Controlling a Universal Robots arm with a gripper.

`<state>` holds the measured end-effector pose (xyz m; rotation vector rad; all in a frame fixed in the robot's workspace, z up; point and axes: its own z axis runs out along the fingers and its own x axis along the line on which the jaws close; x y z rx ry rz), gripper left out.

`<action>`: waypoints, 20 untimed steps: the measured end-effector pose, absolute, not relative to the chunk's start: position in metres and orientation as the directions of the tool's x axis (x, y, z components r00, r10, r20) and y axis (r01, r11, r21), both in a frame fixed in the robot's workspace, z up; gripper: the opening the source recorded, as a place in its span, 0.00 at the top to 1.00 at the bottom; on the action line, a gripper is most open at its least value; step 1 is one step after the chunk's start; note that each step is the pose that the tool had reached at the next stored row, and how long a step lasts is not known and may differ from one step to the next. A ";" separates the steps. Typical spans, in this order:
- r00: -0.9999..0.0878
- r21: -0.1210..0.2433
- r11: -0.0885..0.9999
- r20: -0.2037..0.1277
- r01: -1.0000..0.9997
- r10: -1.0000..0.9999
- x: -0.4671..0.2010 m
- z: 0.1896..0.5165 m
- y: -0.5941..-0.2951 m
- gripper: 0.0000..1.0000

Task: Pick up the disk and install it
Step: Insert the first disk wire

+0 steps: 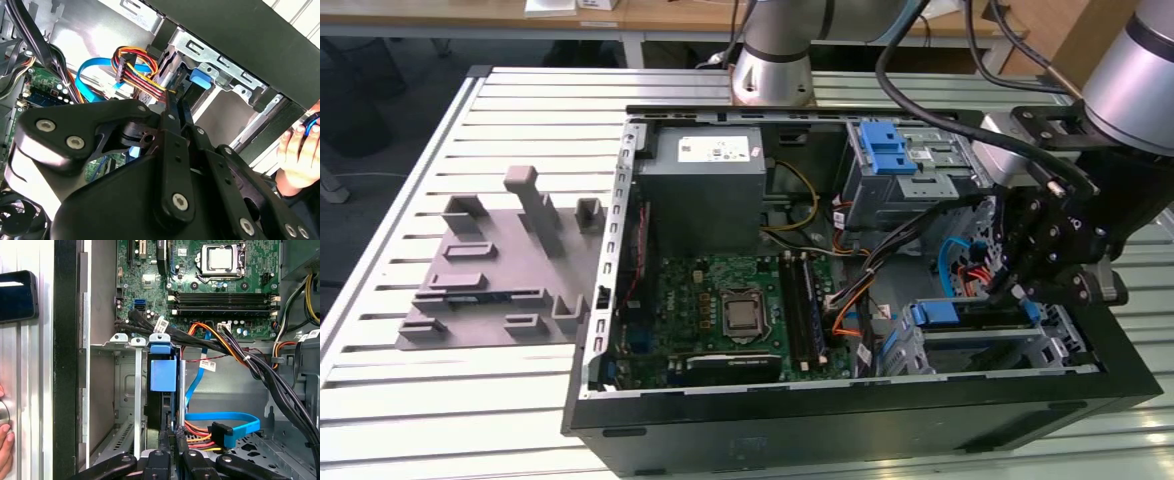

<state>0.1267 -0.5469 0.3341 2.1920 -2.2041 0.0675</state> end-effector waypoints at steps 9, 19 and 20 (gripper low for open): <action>-0.010 -0.005 0.010 0.053 -1.000 -0.999 0.127 0.334 -0.549 0.84; -0.010 -0.003 0.010 0.053 -1.000 -0.999 0.128 0.334 -0.549 0.84; -0.010 -0.003 0.010 0.053 -1.000 -0.999 0.128 0.334 -0.549 0.84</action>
